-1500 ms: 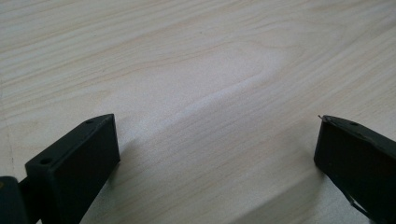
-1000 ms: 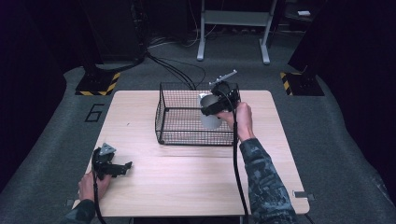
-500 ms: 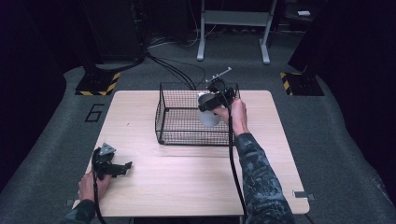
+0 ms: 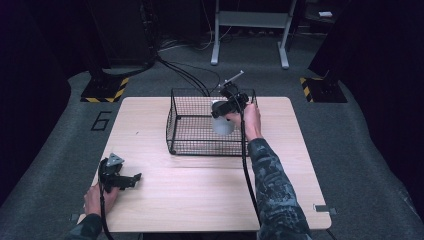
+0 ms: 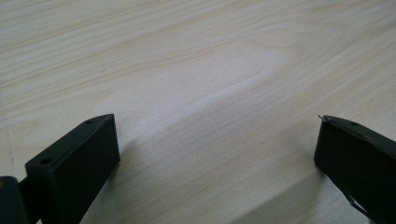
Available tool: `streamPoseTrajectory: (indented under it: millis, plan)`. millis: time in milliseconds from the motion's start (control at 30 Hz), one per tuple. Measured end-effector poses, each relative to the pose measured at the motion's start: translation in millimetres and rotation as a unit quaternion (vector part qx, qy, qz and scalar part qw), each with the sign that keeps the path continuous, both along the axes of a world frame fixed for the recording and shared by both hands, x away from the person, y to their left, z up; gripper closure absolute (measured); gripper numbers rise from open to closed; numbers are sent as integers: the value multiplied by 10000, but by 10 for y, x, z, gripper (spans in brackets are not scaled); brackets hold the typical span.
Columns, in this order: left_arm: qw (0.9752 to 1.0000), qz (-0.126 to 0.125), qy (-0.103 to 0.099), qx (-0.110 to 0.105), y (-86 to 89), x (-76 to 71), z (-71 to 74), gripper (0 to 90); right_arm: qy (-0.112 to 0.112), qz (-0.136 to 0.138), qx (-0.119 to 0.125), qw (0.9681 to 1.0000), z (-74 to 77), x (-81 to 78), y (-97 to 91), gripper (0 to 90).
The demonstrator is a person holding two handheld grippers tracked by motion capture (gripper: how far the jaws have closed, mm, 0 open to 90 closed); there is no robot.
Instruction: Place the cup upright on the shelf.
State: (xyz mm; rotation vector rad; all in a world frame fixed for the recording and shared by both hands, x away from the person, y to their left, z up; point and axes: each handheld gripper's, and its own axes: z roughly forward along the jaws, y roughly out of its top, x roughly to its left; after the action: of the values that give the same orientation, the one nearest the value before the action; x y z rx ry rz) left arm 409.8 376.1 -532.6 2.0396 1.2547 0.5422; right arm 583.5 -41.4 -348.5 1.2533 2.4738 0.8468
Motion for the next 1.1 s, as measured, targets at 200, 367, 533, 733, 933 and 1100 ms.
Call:
streamPoseTrajectory:
  millis: [200, 367, 533, 733, 933, 1100]
  plan:
    - [10000, -1, 2, -1, 0, 0, 0, 0, 109, -36, -59, 9999, -74, 61, 52, 56]
    - [10000, -3, 1, 1, 0, 0, 0, 0, 215, -87, -60, 9997, -143, 109, 89, 56]
    - [10000, -4, 2, 1, 1, 0, 0, 0, 300, -49, -110, 9995, -222, 156, 135, 56]
    - [10000, -1, 2, -1, 0, 0, 0, 0, 435, -29, -190, 9989, -312, 192, 204, 56]
    - [10000, -3, 1, 0, 0, 0, 0, 0, 479, -80, -168, 9987, -421, 214, 271, 56]
    - [10000, -2, 1, 1, 0, 0, 0, 0, 538, -51, -213, 9983, -498, 233, 297, 56]
